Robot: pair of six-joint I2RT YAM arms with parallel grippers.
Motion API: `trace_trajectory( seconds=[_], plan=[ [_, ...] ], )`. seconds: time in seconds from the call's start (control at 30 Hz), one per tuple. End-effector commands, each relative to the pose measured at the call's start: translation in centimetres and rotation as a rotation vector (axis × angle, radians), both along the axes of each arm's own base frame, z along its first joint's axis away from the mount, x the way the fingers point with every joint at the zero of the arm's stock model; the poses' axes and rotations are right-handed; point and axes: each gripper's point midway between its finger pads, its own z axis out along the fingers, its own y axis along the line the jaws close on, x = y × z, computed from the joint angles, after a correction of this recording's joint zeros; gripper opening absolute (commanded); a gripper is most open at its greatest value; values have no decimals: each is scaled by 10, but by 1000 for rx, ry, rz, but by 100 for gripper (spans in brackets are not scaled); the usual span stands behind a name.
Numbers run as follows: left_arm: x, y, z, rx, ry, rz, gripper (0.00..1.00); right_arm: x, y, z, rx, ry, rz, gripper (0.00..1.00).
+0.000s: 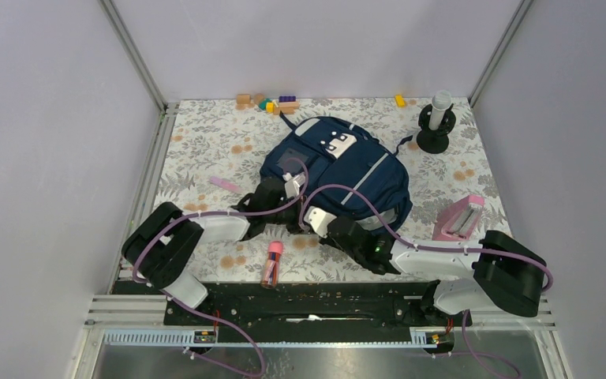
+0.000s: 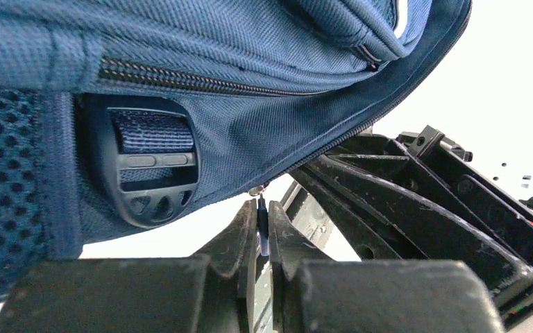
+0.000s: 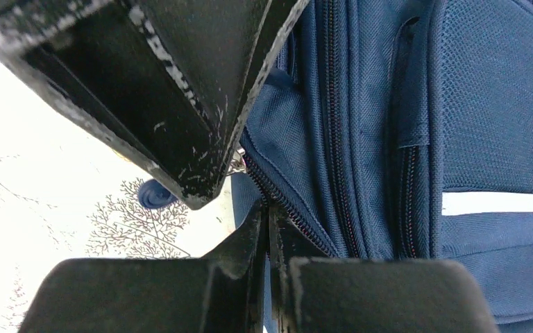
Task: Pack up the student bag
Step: Zip the student bag at the center of the board.
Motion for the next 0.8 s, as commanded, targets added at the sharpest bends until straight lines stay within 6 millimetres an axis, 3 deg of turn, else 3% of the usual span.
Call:
trace_trajectory(
  seconds=[0.0, 0.2, 0.3, 0.33, 0.5, 0.63, 0.77],
  plan=[
    [-8, -14, 20, -95, -32, -45, 0, 12, 53, 59, 278, -80, 40, 0],
    [-15, -34, 29, -162, -19, -54, 0, 16, 62, 68, 336, -93, 32, 0],
    [-12, -30, 29, -165, -27, -26, 0, 18, 53, 83, 396, -130, -21, 0],
    [-10, -27, 27, -151, -32, -14, 0, 19, 46, 87, 413, -139, -47, 6],
    [1, -15, 19, -104, -42, 28, 0, 5, 12, 98, 462, -133, -103, 54],
    [10, -8, 16, -96, -39, 58, 0, -14, -13, 108, 509, -64, -139, 69],
    [14, -7, 14, -83, -47, 64, 0, -14, -60, 121, 632, -82, -352, 87]
  ],
)
